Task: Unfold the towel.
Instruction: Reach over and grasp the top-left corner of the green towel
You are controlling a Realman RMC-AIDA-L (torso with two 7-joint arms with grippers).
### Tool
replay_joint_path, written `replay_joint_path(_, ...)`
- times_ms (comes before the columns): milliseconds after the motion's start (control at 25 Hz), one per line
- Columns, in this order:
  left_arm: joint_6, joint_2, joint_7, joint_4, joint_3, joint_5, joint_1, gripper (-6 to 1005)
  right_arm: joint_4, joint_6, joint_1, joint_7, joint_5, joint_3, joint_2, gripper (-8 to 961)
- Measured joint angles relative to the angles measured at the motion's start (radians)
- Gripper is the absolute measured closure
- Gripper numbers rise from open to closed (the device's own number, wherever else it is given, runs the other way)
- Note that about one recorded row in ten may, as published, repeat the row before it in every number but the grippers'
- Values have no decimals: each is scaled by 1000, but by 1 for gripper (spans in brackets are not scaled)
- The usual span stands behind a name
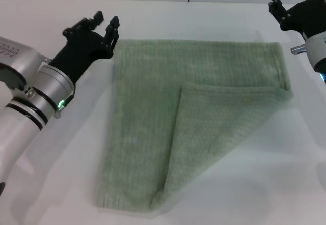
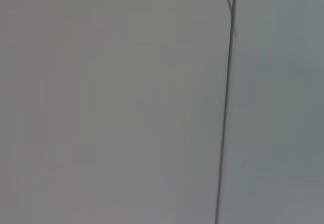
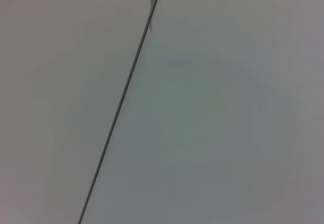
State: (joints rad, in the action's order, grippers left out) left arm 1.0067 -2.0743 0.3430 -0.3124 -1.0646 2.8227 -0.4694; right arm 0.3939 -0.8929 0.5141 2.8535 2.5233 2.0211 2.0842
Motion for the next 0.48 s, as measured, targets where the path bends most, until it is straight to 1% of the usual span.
replay_joint_path(40,-6,1,9,0,7,1,-4,453,-1,0,0,0,0,0,0,194)
replay_joint_path(160,-42,2,20,-9,44,1,-19,542,-2,0,0,0,0,-1,0,194)
replay_joint_path(200,-42,2,20,-9,44,1,-19,572,-2,0,0,0,0,-1,0,194)
replay_joint_path(280,-81,2,21,-24,64,2,-28,632,-3,0,0,0,0,-1,1,194)
replay_joint_path(320,-115,2,22,-39,74,2,-36,763,-3,0,0,0,0,0,1,194)
replay_joint_path(360,-188,0,22,-62,82,2,-50,893,-3,0,1,0,0,1,0,194)
replay_joint_path(400,-188,0,22,-62,82,2,-50,911,-3,0,2,0,0,2,0,194)
replay_joint_path(480,-258,-2,27,-77,84,-1,-69,947,-3,0,5,0,1,4,0,194)
